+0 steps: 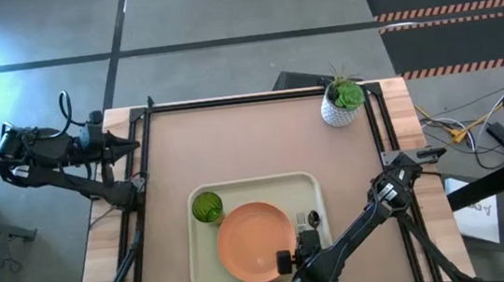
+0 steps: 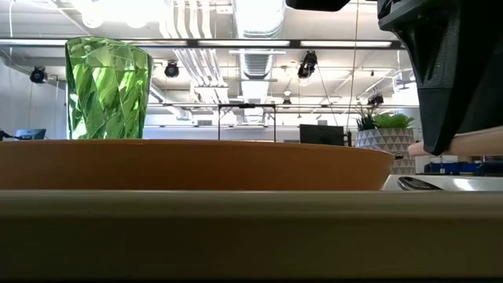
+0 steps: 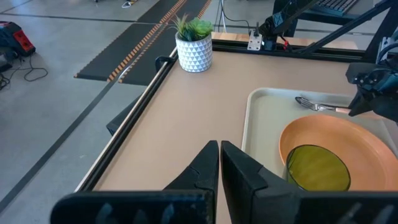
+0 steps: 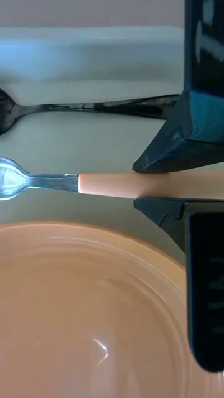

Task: Pick and place plate/cup/fork/spoon on tray
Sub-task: Put the light orange fork on the left side of the black spoon

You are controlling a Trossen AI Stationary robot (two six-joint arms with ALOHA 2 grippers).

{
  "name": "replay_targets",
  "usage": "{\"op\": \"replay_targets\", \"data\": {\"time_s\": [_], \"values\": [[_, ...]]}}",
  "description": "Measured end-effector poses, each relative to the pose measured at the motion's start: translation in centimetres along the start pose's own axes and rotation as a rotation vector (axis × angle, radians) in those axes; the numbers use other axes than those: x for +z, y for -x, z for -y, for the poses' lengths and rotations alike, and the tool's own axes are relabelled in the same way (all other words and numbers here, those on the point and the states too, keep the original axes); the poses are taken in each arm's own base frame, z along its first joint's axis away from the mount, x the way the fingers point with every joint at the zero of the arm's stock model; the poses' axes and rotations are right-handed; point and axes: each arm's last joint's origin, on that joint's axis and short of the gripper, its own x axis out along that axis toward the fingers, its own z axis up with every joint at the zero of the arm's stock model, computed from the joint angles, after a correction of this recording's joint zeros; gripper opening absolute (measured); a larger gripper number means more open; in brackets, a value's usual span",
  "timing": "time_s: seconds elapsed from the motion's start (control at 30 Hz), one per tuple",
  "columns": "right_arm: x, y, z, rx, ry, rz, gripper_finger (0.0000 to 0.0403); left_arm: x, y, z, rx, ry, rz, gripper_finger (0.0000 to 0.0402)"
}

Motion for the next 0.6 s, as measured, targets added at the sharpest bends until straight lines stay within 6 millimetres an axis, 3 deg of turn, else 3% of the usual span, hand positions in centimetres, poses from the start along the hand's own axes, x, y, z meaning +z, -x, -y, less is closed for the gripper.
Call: {"op": "replay_targets", "data": {"time_s": [0.6], "values": [[-0.6,-3.7,0.5,0.022,0.003,0.003,0.0034,0.0,0.0,0.0,0.000,0.001,0.000,0.0000]]}}
